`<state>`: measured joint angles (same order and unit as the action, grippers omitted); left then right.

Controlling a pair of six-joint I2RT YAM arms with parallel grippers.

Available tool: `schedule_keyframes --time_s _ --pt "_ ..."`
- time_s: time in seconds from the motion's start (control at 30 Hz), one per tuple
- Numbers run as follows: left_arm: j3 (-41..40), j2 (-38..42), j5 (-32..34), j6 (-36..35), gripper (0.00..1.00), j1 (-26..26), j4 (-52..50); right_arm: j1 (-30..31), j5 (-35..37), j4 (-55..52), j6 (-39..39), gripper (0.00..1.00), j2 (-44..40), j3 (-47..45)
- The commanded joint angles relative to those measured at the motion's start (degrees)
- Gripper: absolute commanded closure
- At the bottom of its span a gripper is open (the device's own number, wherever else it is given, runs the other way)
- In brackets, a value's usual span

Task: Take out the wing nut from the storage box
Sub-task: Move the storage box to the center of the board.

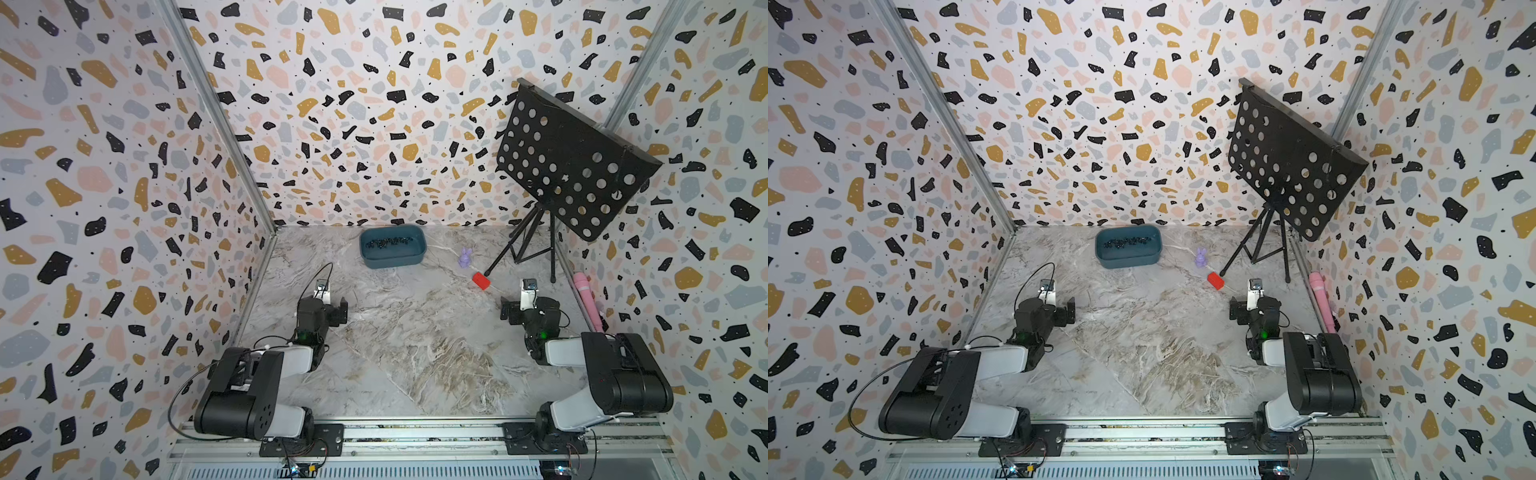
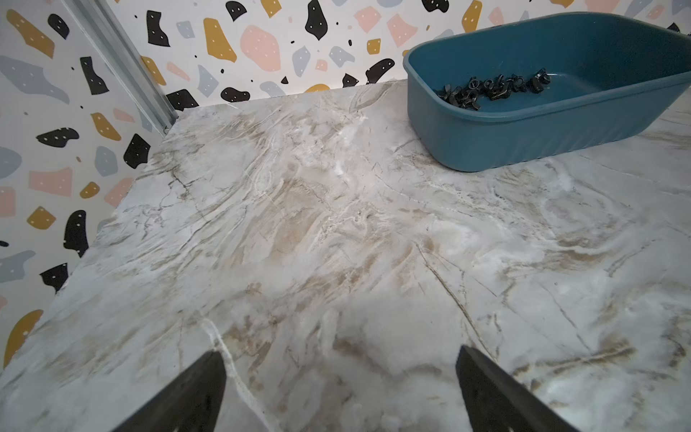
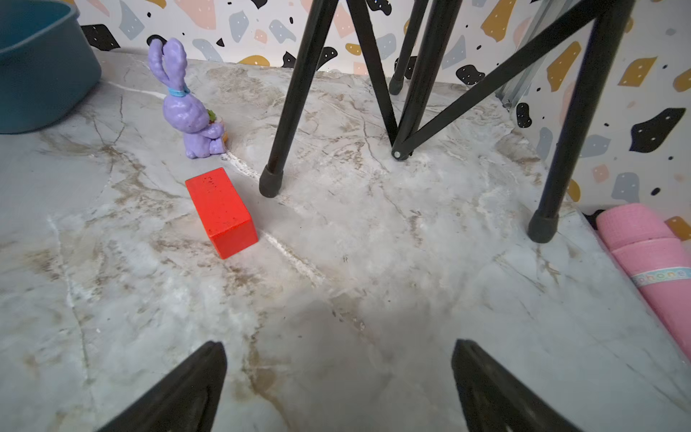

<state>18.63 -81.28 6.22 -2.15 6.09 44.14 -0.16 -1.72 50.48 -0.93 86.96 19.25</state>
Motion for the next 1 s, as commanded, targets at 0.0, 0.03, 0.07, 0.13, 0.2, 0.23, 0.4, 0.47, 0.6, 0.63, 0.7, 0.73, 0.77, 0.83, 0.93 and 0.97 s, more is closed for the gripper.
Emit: schedule_keyframes --time_s 0.0,0.03,0.07,0.13,0.2,0.23,0.4,0.47,0.6,0.63,0.7,0.73,0.77,0.83,0.93,0.97 --pt "0.43 0.39 -0.60 0.12 0.00 -0.20 1.21 -0.22 -0.13 -0.56 -0.11 0.00 -0.31 1.27" --pt "0.44 0.36 -0.59 0.07 0.00 -0.20 1.21 -0.26 -0.13 -0.53 -0.05 0.00 -0.30 1.32" --pt "0.40 0.40 -0.62 0.17 0.00 -0.20 1.21 -0.24 -0.13 -0.56 -0.10 0.00 -0.30 1.32" --pt "0.40 0.43 -0.59 0.09 0.00 -0.20 1.21 -0.19 -0.13 -0.53 -0.08 0.00 -0.30 1.32" --pt "0.40 0.46 -0.59 0.13 0.00 -0.20 1.21 -0.25 -0.12 -0.55 -0.06 0.00 -0.30 1.31" --pt "0.35 0.46 -0.60 0.13 0.00 -0.20 1.21 -0.20 -0.11 -0.51 -0.07 0.00 -0.32 1.31" --pt "0.35 0.49 -0.59 0.13 0.00 -0.20 1.26 -0.25 -0.13 -0.58 -0.10 0.00 -0.32 1.31" --pt "0.35 0.44 -0.59 0.13 0.00 -0.20 1.21 -0.27 -0.11 -0.57 -0.04 0.00 -0.30 1.28" --pt "0.35 0.49 -0.58 0.13 0.00 -0.20 1.21 -0.22 -0.13 -0.55 -0.12 0.00 -0.30 1.32" --pt "0.35 0.46 -0.55 0.12 0.00 -0.20 1.21 -0.20 -0.13 -0.56 -0.10 0.00 -0.28 1.32" --pt "0.35 0.45 -0.61 0.13 0.00 -0.20 1.21 -0.23 -0.14 -0.56 -0.07 0.00 -0.30 1.32" --pt "0.43 0.37 -0.59 0.13 0.00 -0.20 1.21 -0.20 -0.13 -0.56 -0.08 0.00 -0.30 1.28" --pt "0.44 0.40 -0.66 0.06 0.00 -0.20 1.21 -0.21 -0.13 -0.56 -0.11 0.00 -0.30 1.31" --pt "0.44 0.41 -0.68 0.09 0.00 -0.20 1.21 -0.20 -0.13 -0.56 -0.09 0.00 -0.30 1.34" --pt "0.44 0.39 -0.62 0.13 0.00 -0.20 1.21 -0.22 -0.17 -0.56 -0.12 0.00 -0.29 1.31" --pt "0.53 0.31 -0.59 0.22 0.00 -0.24 1.26 -0.24 -0.21 -0.52 -0.04 0.00 -0.32 1.32"
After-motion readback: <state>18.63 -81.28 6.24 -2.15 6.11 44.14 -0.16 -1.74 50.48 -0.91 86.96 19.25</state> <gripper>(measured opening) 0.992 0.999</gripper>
